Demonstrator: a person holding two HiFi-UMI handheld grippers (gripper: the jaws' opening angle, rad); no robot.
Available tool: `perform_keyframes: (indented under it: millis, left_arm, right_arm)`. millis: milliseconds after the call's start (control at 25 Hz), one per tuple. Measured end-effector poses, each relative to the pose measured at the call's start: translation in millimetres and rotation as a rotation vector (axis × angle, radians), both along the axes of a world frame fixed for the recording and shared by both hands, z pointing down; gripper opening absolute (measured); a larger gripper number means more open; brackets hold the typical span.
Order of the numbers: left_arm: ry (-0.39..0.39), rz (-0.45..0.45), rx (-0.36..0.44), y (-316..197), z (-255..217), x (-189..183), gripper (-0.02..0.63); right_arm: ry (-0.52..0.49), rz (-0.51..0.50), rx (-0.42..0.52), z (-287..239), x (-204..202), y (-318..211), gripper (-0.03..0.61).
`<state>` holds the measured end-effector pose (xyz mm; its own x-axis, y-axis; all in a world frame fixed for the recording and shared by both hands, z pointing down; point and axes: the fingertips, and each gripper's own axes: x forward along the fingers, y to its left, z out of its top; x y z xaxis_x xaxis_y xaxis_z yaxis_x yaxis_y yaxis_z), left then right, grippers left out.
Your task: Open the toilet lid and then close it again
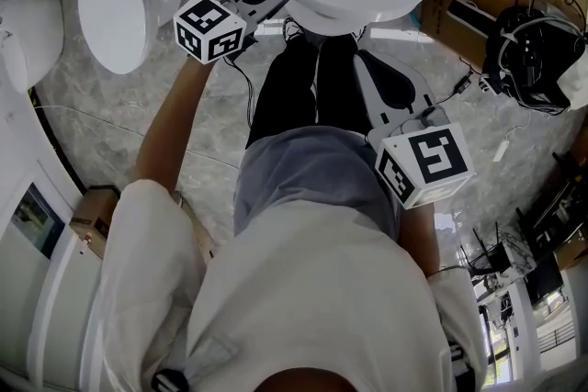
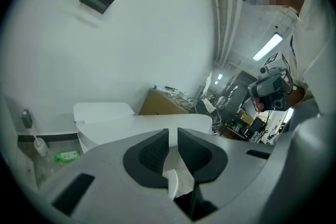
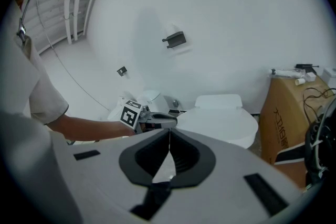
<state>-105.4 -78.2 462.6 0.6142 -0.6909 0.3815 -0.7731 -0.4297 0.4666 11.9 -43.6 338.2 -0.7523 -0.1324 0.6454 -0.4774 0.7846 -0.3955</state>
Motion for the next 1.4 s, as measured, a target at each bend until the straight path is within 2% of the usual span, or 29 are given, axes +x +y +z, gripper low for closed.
perform_keyframes:
  millis: [320, 760, 1080, 1400]
  left_arm:
    - [-0.002, -0.061, -0.090, -1, 38, -6, 0.043]
    - [-0.040, -0.033, -0.148, 16, 70, 7, 0.035]
    - [-0.104, -0.014, -0.179, 31, 94, 14, 0.035]
    - [-0.113, -0.024, -0.211, 43, 119, 17, 0.029]
  right_arm:
    - [0.021, 0.013, -0.025, 10, 8, 2, 0.011]
    - [0.038, 0.013, -0.058, 28, 13, 1, 0.011]
    - [0.053, -0.001, -0.080, 41, 13, 9, 0.011]
    - [0.074, -0.013, -0.104, 57, 13, 17, 0.011]
